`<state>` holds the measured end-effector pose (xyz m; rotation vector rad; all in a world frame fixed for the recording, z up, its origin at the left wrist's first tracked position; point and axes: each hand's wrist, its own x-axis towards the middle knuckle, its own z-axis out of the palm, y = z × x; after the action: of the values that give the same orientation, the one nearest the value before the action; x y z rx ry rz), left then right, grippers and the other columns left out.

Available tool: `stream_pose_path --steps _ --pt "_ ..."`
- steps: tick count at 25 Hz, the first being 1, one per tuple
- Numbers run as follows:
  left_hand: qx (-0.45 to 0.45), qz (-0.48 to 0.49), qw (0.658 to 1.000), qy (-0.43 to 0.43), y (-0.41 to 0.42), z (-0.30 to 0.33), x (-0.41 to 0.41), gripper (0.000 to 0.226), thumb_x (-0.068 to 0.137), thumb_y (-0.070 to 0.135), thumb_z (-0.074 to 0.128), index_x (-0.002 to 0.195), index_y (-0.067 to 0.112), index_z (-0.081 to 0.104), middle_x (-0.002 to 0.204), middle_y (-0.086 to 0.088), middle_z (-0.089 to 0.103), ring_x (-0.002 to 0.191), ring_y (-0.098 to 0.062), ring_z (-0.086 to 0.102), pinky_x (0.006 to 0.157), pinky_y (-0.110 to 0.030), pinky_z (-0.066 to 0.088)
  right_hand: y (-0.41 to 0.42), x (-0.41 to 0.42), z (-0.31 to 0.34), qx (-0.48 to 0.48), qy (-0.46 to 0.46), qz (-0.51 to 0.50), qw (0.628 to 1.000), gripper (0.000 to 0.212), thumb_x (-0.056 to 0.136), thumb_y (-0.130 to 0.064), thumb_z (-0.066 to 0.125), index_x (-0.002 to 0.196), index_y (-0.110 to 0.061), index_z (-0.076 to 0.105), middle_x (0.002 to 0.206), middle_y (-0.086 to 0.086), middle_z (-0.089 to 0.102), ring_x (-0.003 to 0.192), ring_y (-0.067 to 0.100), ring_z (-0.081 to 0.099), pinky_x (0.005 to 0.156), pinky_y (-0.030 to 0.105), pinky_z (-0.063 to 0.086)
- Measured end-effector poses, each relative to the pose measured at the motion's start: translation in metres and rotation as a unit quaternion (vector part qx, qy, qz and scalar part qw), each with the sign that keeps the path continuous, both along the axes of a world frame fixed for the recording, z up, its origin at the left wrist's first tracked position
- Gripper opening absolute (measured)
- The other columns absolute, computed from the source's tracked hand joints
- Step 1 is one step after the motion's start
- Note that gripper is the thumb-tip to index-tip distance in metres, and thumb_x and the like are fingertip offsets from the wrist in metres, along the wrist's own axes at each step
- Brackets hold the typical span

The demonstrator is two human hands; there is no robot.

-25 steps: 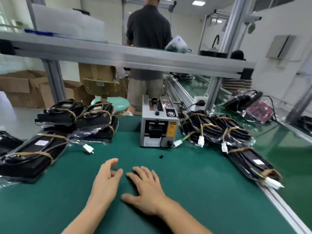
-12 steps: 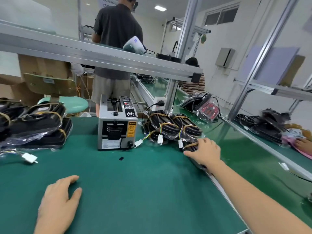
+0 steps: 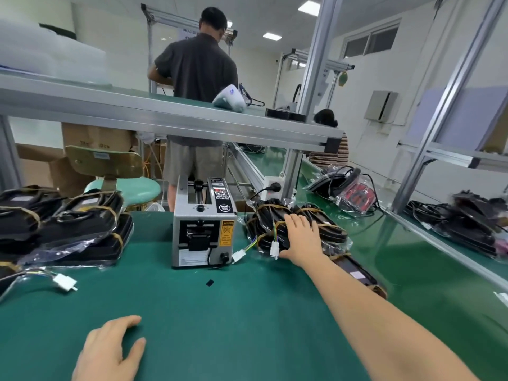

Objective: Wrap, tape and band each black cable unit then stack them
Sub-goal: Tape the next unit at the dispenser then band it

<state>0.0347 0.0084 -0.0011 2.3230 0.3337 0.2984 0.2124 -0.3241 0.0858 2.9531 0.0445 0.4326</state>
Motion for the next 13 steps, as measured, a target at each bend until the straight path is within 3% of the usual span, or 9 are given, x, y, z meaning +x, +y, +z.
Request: stream_pose_path --steps 5,9,11,12,13 --pt "0.001 -0.012 1.000 -0.021 0.004 -0.002 0.006 0.039 0.060 0.000 0.084 0.092 0.016 0.069 0.105 -0.016 0.069 0.103 -0.043 0.057 0.090 -0.047 0.042 0.013 0.015 -0.012 -0.014 -0.058 0.013 0.998 0.065 0.085 -0.001 0.058 0.142 -0.011 0.028 0.143 0.007 0.039 0.130 0.026 0.038 0.104 0.036 0.037" --pt "0.008 -0.009 1.000 -0.023 0.010 -0.008 0.012 0.042 0.057 -0.002 0.085 0.096 0.008 0.073 0.102 -0.016 0.070 0.099 -0.044 0.058 0.088 -0.047 0.042 0.005 -0.009 0.000 0.023 -0.098 0.062 0.993 0.059 0.090 -0.005 0.052 0.144 -0.007 0.029 0.146 0.009 0.038 0.135 0.025 0.035 0.111 0.031 0.030" --pt "-0.004 -0.027 0.999 -0.023 0.011 -0.010 0.009 0.041 0.058 0.007 0.084 0.098 0.007 0.074 0.102 -0.016 0.070 0.097 -0.043 0.059 0.088 -0.045 0.042 0.000 -0.044 0.009 0.077 -0.134 0.124 0.980 0.057 0.085 -0.002 0.063 0.138 0.001 0.042 0.139 0.015 0.048 0.131 0.030 0.045 0.112 0.033 0.032" --pt "-0.025 -0.041 0.998 -0.046 0.011 -0.009 0.007 0.040 0.059 0.020 0.080 0.099 0.016 0.075 0.101 -0.011 0.071 0.094 -0.040 0.060 0.090 -0.040 0.042 -0.003 -0.065 0.012 0.104 -0.159 0.166 0.968 0.056 0.078 0.002 0.071 0.131 0.003 0.051 0.131 0.017 0.056 0.124 0.033 0.052 0.108 0.034 0.038" --pt "-0.051 -0.048 0.994 -0.089 0.010 -0.003 0.004 0.041 0.058 0.034 0.072 0.099 0.038 0.072 0.101 0.000 0.070 0.091 -0.031 0.061 0.092 -0.028 0.040 -0.009 -0.087 0.016 0.115 -0.181 0.206 0.955 0.059 0.070 0.004 0.078 0.125 0.003 0.056 0.124 0.016 0.060 0.118 0.032 0.057 0.105 0.033 0.041"
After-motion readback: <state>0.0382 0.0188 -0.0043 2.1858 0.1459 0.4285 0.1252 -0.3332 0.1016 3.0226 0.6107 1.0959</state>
